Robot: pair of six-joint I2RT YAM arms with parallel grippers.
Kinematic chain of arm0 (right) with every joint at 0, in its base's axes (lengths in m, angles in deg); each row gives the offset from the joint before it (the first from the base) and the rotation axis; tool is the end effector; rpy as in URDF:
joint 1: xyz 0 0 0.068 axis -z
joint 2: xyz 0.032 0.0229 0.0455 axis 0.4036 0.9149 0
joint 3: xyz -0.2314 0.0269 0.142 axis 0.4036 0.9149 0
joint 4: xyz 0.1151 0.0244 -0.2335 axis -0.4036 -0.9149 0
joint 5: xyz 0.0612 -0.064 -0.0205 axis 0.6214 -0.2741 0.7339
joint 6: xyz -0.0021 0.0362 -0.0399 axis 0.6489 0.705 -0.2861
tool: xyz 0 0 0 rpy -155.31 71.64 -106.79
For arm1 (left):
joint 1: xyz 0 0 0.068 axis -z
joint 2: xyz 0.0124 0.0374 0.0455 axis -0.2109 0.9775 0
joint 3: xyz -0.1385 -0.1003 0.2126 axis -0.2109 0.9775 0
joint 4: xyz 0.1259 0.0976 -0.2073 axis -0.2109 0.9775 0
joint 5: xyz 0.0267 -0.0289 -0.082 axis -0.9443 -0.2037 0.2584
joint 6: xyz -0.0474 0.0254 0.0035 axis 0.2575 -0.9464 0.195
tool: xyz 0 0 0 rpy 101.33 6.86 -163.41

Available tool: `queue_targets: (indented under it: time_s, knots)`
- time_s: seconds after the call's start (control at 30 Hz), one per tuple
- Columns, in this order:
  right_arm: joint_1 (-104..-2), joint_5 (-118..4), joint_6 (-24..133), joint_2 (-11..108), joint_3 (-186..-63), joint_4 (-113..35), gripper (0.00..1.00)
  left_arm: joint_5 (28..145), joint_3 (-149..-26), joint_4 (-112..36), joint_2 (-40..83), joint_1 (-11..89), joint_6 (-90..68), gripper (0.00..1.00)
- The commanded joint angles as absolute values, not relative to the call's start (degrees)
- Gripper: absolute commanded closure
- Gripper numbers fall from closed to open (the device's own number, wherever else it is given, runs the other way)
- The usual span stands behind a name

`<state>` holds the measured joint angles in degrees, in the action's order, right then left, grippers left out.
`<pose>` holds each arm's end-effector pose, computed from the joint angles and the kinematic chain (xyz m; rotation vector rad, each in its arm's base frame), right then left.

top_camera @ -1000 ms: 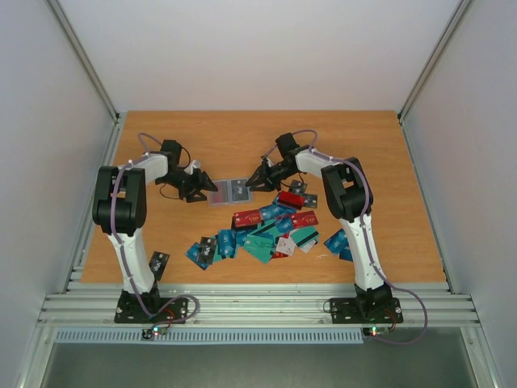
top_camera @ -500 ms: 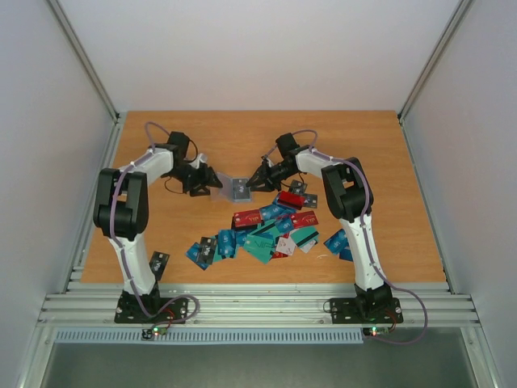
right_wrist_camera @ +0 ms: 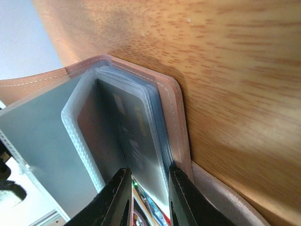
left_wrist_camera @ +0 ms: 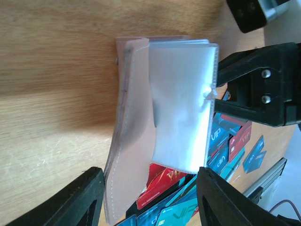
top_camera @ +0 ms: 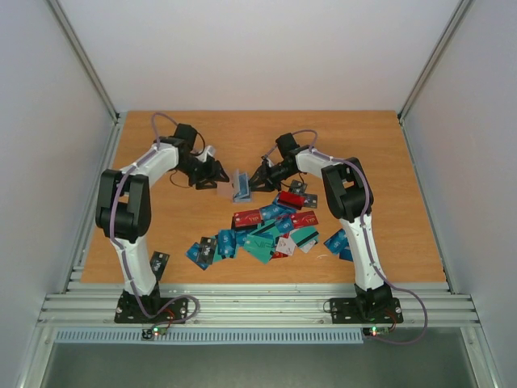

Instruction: Put the credit cards into the card holder

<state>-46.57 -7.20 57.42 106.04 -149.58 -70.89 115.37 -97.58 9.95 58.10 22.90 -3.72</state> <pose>0.4306 0.2134 0.0973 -0.5684 2.6389 1.5579 0.3755 -0.0929 0.1909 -0.0739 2.8897 -1.0286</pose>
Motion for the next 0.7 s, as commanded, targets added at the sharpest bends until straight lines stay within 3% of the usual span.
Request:
queue_targets:
  time_s: [0.0,0.67]
  knots:
    - [-47.53,-12.71,57.37,107.14,-147.27,-75.15,0.76,116.32,-100.37,10.08,58.72,24.15,-5.13,0.44]
    - [-47.53,-16.25,55.91,103.22,-147.47,-78.19,0.77,118.78,-106.99,12.52,61.63,26.48,-5.10,0.45]
